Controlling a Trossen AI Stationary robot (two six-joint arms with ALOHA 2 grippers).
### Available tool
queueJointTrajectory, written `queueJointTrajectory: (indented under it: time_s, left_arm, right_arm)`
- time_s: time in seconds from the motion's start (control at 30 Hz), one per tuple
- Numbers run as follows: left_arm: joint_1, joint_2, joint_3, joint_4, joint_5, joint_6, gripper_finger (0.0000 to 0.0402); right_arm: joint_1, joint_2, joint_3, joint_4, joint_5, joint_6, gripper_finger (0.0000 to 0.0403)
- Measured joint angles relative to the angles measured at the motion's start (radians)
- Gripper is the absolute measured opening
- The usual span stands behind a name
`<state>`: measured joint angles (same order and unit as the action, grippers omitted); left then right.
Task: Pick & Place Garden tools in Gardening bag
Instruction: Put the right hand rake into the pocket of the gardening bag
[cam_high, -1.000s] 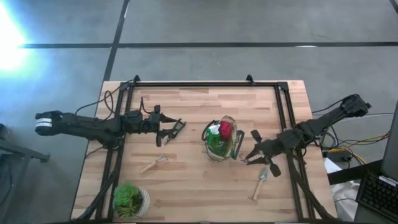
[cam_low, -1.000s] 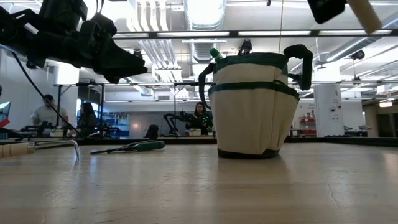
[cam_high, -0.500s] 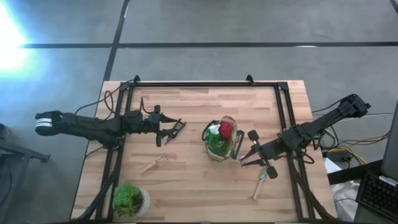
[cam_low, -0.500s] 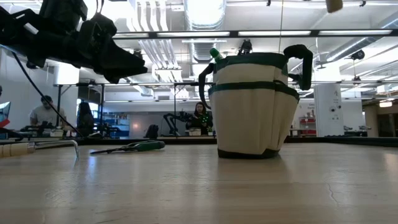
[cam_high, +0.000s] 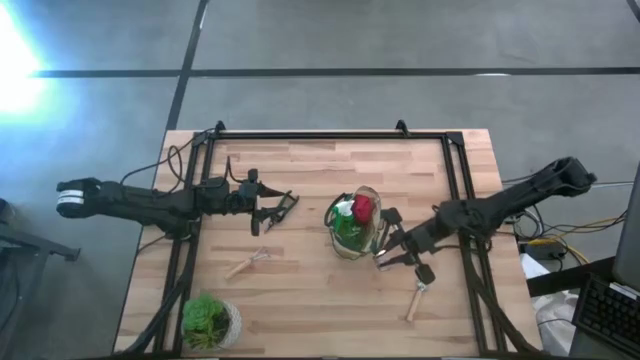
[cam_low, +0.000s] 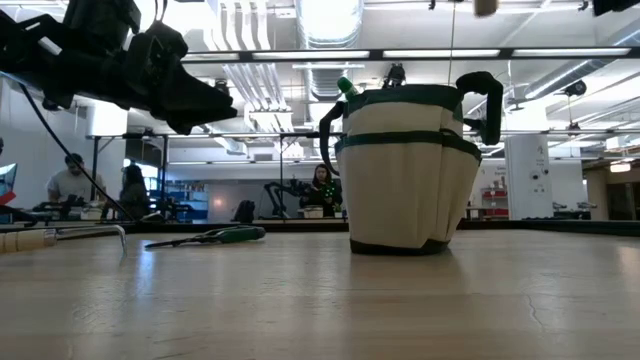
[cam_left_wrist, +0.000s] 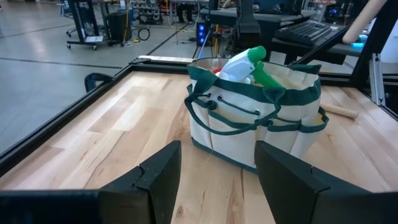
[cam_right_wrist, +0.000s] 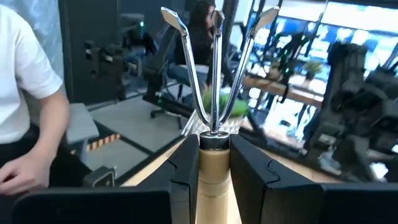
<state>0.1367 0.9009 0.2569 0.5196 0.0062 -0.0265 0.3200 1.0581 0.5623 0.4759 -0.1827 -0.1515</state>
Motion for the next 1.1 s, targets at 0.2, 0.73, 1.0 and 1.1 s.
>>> queueJointTrajectory:
  time_s: [0.2,0.73,1.0,1.1]
  left_arm:
    - [0.000,0.000,0.000,-0.001,0.000,0.000,0.0207]
    - [0.000,0.000,0.000,-0.001,0.000,0.000,0.0207]
    - [0.000,0.000,0.000,-0.002,0.000,0.000,0.0207]
    - [0.000,0.000,0.000,-0.007,0.000,0.000,0.0207]
  right_arm:
    - [-0.074,0.099,0.000,0.115,-0.107,0.023,0.0058]
    - [-0.139,0.287,0.000,0.373,-0.217,0.026,0.0058]
    - [-0.185,0.354,-0.029,0.528,-0.210,0.089,0.0058]
    - [-0.200,0.377,-0.049,0.581,-0.202,0.129,0.0058]
